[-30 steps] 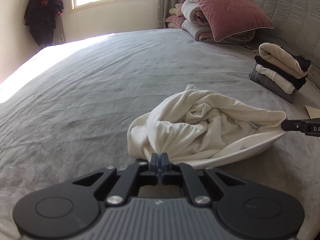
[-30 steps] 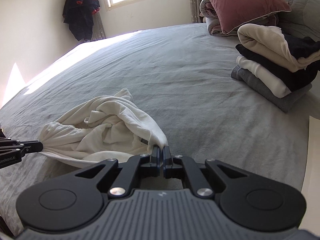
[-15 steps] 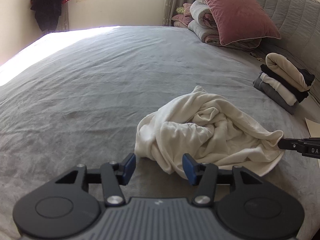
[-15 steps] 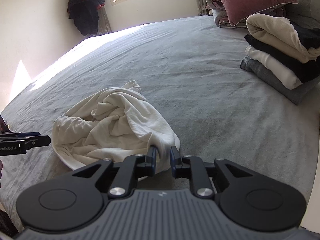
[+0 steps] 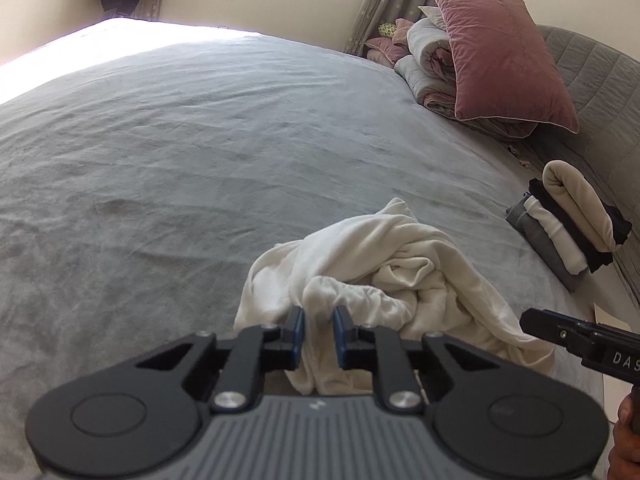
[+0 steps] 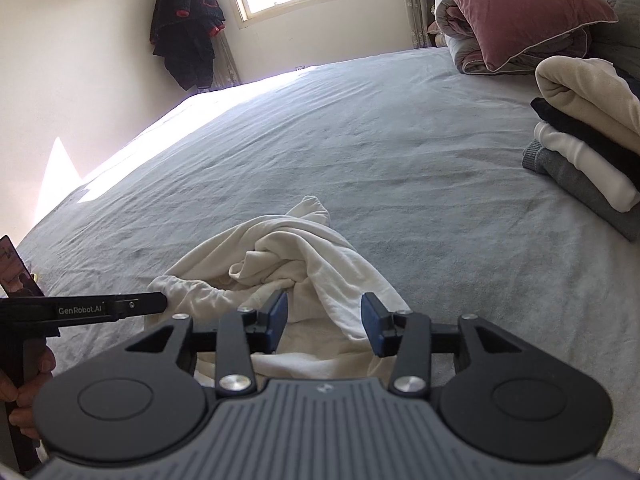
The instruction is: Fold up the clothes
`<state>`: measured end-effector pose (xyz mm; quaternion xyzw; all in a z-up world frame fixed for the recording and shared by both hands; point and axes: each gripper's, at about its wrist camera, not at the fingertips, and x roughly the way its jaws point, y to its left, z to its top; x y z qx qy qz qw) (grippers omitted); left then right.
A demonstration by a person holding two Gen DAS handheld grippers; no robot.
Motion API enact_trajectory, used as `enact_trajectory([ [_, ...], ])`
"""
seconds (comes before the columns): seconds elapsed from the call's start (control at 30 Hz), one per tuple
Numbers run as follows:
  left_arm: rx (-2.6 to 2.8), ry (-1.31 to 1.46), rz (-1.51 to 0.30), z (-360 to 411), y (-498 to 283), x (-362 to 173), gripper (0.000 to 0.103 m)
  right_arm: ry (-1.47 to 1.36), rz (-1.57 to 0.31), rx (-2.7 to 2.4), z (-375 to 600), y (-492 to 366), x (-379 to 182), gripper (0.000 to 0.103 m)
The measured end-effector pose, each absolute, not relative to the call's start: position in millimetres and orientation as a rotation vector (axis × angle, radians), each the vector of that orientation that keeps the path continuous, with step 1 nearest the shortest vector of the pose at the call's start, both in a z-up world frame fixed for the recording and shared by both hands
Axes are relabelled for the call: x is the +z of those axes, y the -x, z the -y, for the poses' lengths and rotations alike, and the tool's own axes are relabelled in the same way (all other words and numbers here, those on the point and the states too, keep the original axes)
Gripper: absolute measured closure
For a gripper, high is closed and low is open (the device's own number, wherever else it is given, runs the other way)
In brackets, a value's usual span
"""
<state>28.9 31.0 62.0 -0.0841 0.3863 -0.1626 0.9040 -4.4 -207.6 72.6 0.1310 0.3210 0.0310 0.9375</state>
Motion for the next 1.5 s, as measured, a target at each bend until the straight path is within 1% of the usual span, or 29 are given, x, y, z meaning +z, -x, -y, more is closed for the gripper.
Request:
enact_trajectory([
  [0.13,-0.355,0.179,-0.793,-32.2,-26.3,62.5,0.101,-0.225,-0.696,0.112,193.7,-17.8,79.9,0.057],
  [0.17,-0.36,0.178,-0.793,-33.1,-25.2,62.4,0.101,-0.195,-0.699,0.131,188.0,-23.6,82.3,0.054],
  [0.2,-0.365,0.186,-0.797,-34.8,-24.0,61.9,0.101,-0.16,-0.699,0.138,181.7,-29.0,83.5,0.049],
  [0.27,-0.38,0.208,-0.809,-39.1,-21.1,60.7,0.101,-0.098,-0.7,0.152,169.0,-40.6,84.2,0.046],
  [0.57,-0.44,0.221,-0.839,-50.5,-0.8,50.6,0.102,0.146,-0.749,0.231,112.3,-87.3,63.2,0.046],
  [0.7,-0.443,0.218,-0.873,-51.4,4.4,37.4,0.102,0.225,-0.819,0.251,93.2,-97.0,49.7,0.046],
  [0.73,-0.441,0.218,-0.875,-51.3,5.2,35.3,0.102,0.239,-0.841,0.255,90.4,-98.2,44.9,0.048],
  [0.77,-0.439,0.218,-0.877,-51.2,5.9,33.5,0.102,0.252,-0.863,0.258,87.7,-99.3,40.2,0.071],
  [0.8,-0.437,0.218,-0.878,-51.0,6.6,31.7,0.102,0.243,-0.88,0.26,87.8,-99.3,36.2,0.097],
  [0.83,-0.437,0.219,-0.872,-51.4,7.1,32.5,0.102,0.233,-0.895,0.263,88.1,-99.2,32.4,0.096],
  [0.9,-0.435,0.222,-0.857,-52.1,7.9,34.9,0.101,0.204,-0.867,0.252,92.6,-94.4,36.3,0.097],
  [0.93,-0.434,0.223,-0.85,-52.5,8.3,36.2,0.099,0.181,-0.846,0.24,95.7,-91.3,41.1,0.097],
  [0.97,-0.439,0.223,-0.841,-52.8,8.8,37.7,0.093,0.16,-0.825,0.228,98.7,-88.2,45.9,0.097],
  [1.0,-0.444,0.224,-0.832,-53.1,9.4,39.2,0.085,0.145,-0.807,0.217,102.8,-84.3,51.8,0.097],
  [1.07,-0.443,0.224,-0.82,-52.5,8.8,41.3,0.075,0.131,-0.773,0.195,109.8,-76.4,64.0,0.097],
  [1.3,-0.445,0.239,-0.804,-48.9,4.3,45.8,0.075,0.126,-0.677,0.13,131.4,-50.6,103.3,0.097],
  [1.5,-0.456,0.255,-0.791,-46.2,1.5,52.2,0.073,0.096,-0.63,0.056,159.7,-32.9,120.2,0.097],
])
